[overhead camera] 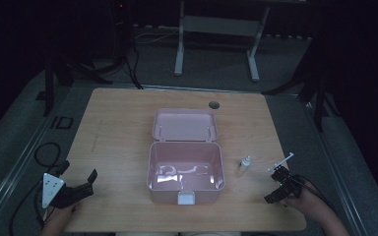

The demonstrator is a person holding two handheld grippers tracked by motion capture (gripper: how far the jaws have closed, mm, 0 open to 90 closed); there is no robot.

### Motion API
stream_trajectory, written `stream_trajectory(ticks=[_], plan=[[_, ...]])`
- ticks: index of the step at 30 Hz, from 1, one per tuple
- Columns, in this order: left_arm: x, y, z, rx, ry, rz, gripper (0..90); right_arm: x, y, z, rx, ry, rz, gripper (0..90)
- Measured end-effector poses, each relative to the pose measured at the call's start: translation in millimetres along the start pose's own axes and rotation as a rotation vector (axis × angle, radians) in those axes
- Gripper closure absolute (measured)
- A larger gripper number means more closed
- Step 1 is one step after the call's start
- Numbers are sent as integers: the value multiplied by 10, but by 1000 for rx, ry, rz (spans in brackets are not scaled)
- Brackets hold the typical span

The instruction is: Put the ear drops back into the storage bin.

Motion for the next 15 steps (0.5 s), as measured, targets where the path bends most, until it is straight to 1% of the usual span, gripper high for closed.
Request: stream_trajectory(ticks=[1,2,3,5,8,9,11,15], plan=[[0,0,0,0,0,0,4,5,23,-15,47,12,29,103],[0,0,0,0,0,0,4,5,23,-15,47,12,29,103],[0,0,0,0,1,1,4,20,41,-18,84,11,39,103],[0,0,0,0,1,1,4,31,59,-19,124,18,63,103],[1,0,-1,1,2,2,4,53,59,-19,147,5,77,104],[1,1,-1,1,3,1,4,55,49,-14,159,13,95,104],[1,0,0,0,3,2,4,54,14,-6,160,18,113,119],[1,0,0,0,3,2,4,70,-44,-8,170,1,112,119]])
Point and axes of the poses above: each handheld gripper's, and its own axes: z roughly backward along the jaws, y roughly out of its underside, x roughly to its left, the point moved 9 cm from there along -z, roughly forward along the jaws, and after that the axes turned 11 degrees about x, right-handed, at the moved point
